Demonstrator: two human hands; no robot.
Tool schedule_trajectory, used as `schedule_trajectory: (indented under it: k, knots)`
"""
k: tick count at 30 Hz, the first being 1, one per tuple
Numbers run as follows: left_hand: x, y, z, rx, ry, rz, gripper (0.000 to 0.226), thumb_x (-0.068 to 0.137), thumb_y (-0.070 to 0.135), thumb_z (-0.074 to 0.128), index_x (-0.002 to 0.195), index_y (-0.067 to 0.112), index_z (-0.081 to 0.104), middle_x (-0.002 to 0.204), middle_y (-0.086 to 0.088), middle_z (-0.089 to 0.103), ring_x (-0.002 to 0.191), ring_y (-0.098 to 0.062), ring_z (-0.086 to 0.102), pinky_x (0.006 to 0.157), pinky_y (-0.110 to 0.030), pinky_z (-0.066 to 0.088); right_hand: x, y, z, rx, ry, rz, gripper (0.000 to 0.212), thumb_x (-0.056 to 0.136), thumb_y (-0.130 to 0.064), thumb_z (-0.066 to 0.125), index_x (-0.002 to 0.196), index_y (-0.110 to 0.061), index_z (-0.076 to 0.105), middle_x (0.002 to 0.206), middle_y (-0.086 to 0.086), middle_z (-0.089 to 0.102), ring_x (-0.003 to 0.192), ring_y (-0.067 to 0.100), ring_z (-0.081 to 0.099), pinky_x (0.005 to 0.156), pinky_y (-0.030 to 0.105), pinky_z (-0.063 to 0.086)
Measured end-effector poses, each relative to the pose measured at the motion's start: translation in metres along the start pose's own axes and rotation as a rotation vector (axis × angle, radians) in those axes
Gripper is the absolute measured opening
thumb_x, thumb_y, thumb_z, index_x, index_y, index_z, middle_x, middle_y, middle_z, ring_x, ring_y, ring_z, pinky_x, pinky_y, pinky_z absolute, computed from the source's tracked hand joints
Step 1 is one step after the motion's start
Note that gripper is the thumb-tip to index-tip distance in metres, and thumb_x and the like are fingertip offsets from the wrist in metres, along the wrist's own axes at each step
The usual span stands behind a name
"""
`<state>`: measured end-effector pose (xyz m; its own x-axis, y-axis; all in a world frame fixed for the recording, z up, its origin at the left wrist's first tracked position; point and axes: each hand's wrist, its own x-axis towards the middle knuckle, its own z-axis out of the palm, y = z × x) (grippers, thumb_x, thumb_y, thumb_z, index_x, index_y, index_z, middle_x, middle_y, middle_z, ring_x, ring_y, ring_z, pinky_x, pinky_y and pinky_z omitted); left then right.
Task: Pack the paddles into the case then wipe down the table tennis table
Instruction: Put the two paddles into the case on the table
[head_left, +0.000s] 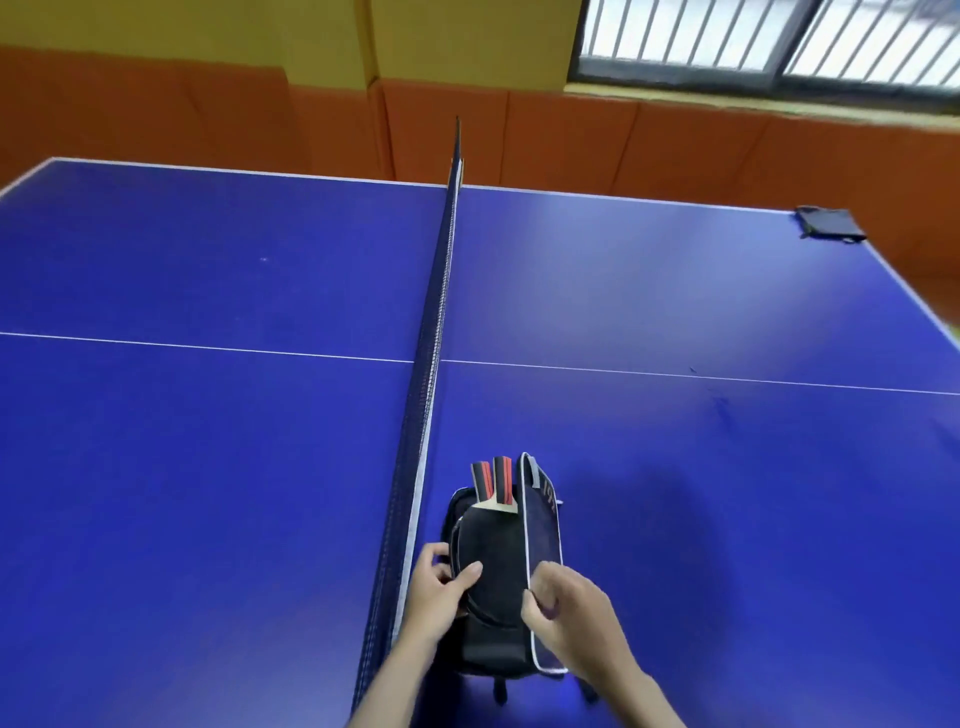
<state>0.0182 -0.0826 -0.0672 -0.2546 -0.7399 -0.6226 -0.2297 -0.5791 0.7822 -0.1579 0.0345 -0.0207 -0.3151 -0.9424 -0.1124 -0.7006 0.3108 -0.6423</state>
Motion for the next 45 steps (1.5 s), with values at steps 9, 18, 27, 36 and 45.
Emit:
schedule_trajectory:
  k: [9, 18, 27, 36, 45]
  knots:
    - [0.035, -0.045, 0.013, 0.346, 0.143, -0.095, 0.034, 0.103, 0.051, 0.047, 0.093, 0.029, 0.071, 0.094, -0.015, 0.075, 0.086, -0.033, 0.071, 0.085, -0.053, 0.060, 0.004, 0.076, 0.000, 0.273, 0.121, 0.385, 0.017, 0.102, -0.019, 0.062, 0.108, -0.035, 0.063, 0.110, -0.018, 0.060, 0.111, 0.009, 0.058, 0.087, 0.028, 0.046]
    - [0.007, -0.008, 0.053, 0.363, 0.244, -0.095, 0.024, 0.108, 0.040, 0.049, 0.118, 0.023, 0.063, 0.123, -0.003, 0.068, 0.119, -0.027, 0.062, 0.090, -0.029, 0.042, 0.017, 0.106, 0.009, 0.598, -0.182, 0.621, 0.051, 0.102, -0.019, 0.063, 0.152, -0.023, 0.050, 0.128, -0.006, 0.065, 0.116, 0.008, 0.061, 0.095, 0.022, 0.044]
    - [-0.012, -0.035, 0.067, 0.048, 0.360, -0.001, 0.009, 0.090, 0.010, 0.078, 0.097, 0.015, 0.075, 0.086, 0.014, 0.078, 0.099, -0.025, 0.072, 0.078, -0.021, 0.057, 0.014, 0.124, 0.015, 0.751, -0.090, 0.655, 0.029, 0.094, -0.011, 0.070, 0.107, -0.036, 0.065, 0.102, 0.002, 0.076, 0.091, 0.018, 0.072, 0.080, 0.029, 0.055]
    - [-0.056, -0.036, 0.081, -0.024, 0.164, 0.089, 0.024, 0.085, 0.008, 0.083, 0.107, 0.016, 0.078, 0.100, 0.002, 0.079, 0.102, -0.016, 0.072, 0.090, -0.027, 0.056, -0.044, 0.132, -0.022, 0.901, 0.029, 0.642, 0.040, 0.096, -0.001, 0.067, 0.118, -0.035, 0.063, 0.113, 0.004, 0.076, 0.103, 0.019, 0.074, 0.094, 0.042, 0.060]
    - [-0.093, -0.029, 0.163, 0.010, -0.212, 0.114, 0.026, 0.087, 0.019, 0.083, 0.112, 0.014, 0.077, 0.109, -0.009, 0.079, 0.103, -0.029, 0.075, 0.095, -0.044, 0.057, -0.158, 0.163, -0.083, 1.065, 0.382, 0.677, 0.042, 0.096, -0.004, 0.071, 0.125, -0.034, 0.069, 0.117, 0.004, 0.076, 0.105, 0.031, 0.076, 0.091, 0.058, 0.061]
